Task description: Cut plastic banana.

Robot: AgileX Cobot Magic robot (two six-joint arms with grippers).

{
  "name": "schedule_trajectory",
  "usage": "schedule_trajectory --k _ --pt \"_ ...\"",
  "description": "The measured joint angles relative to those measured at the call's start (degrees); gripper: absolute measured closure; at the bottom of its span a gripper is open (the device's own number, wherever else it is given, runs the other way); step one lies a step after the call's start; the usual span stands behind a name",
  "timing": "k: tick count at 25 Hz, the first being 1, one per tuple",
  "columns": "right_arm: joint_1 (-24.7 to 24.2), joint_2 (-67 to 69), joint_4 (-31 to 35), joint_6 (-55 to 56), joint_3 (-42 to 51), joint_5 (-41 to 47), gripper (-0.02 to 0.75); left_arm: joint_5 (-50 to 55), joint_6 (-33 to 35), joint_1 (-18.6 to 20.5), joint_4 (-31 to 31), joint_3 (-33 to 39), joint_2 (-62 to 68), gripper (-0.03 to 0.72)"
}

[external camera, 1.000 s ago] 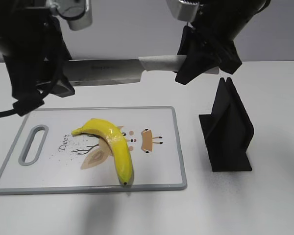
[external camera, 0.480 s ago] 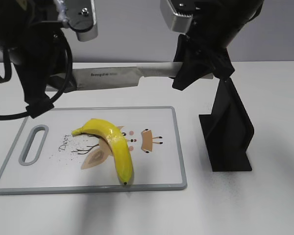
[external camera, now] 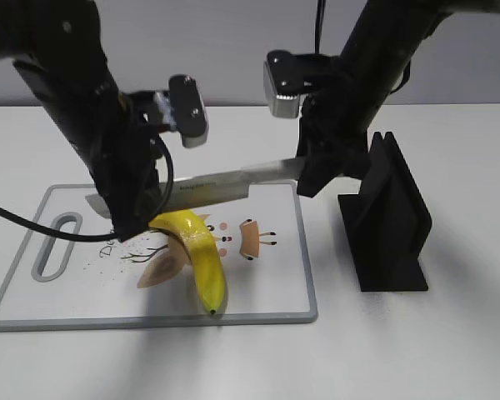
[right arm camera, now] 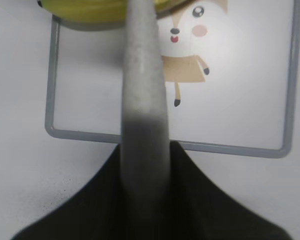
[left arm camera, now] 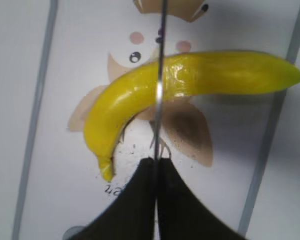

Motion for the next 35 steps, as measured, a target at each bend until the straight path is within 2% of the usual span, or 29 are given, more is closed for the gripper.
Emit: schedule_trajectory --k 7,15,24,35 --pt "0.86 8.76 -3.80 2.80 -0.02 -2.91 0.524 -11.18 0.06 0.18 -3.58 5.20 11.11 0.696" --pt "1.75 9.19 -4.72 4.52 -0.12 -3.04 0.523 -10.85 0.00 0.24 -3.08 4.92 11.74 0.696" --pt "2.27 -0.23 -5.43 6.43 -0.19 -2.63 0.526 -3.16 0.04 0.24 1.12 0.32 1.09 0.696" --pt "2.57 -10.23 -2.54 6.66 -0.48 -0.31 0.526 3.43 0.18 -0.05 0.89 -1.46 -11.85 0.696"
